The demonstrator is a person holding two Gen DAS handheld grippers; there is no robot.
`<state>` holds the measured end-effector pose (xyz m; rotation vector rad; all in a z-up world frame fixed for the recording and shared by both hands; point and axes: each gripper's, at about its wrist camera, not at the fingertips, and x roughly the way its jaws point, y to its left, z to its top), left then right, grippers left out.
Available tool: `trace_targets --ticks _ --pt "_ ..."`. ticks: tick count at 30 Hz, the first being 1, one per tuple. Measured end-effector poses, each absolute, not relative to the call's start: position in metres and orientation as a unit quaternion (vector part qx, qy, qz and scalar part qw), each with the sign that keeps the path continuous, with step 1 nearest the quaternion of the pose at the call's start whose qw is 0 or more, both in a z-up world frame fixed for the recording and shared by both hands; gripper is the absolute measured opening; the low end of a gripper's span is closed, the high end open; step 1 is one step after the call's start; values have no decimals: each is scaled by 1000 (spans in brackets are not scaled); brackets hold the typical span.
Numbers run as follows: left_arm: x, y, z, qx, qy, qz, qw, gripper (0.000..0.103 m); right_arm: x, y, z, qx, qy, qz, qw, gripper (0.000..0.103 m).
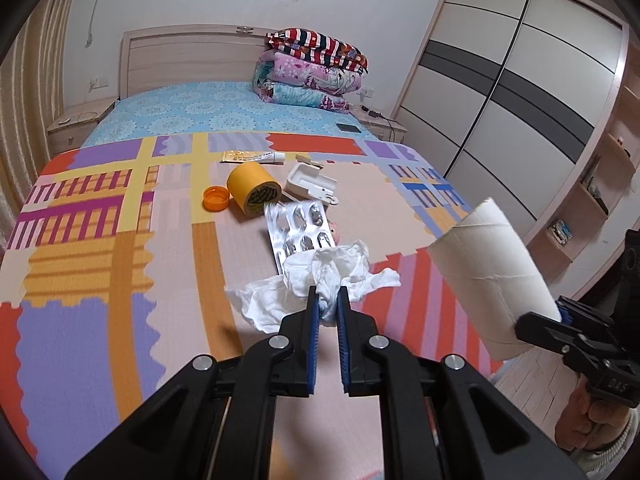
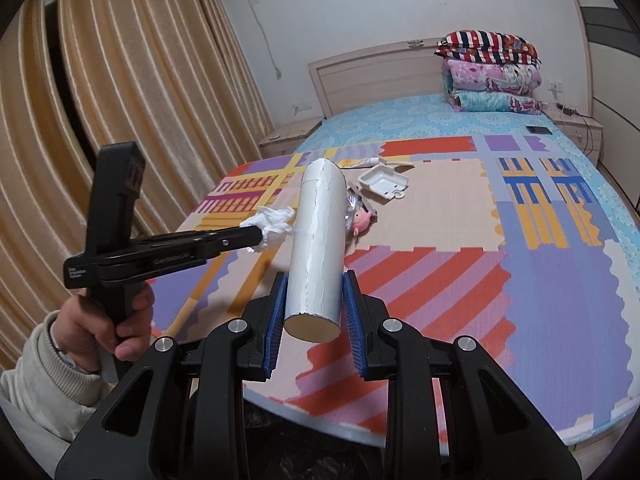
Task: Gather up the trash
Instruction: 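Lift the tissue with the left tool and carry both items toward the bin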
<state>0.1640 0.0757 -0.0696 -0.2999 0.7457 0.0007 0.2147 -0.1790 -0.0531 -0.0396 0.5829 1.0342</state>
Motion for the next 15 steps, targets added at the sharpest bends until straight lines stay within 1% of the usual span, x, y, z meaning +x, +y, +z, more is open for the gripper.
trace_targets --ticks 8,15 --pt "125 50 -63 -145 353 -18 924 8 190 -192 -60 -29 276 489 827 28" --pt "96 30 -69 -144 357 -33 922 8 170 -202 -73 -42 284 493 821 28"
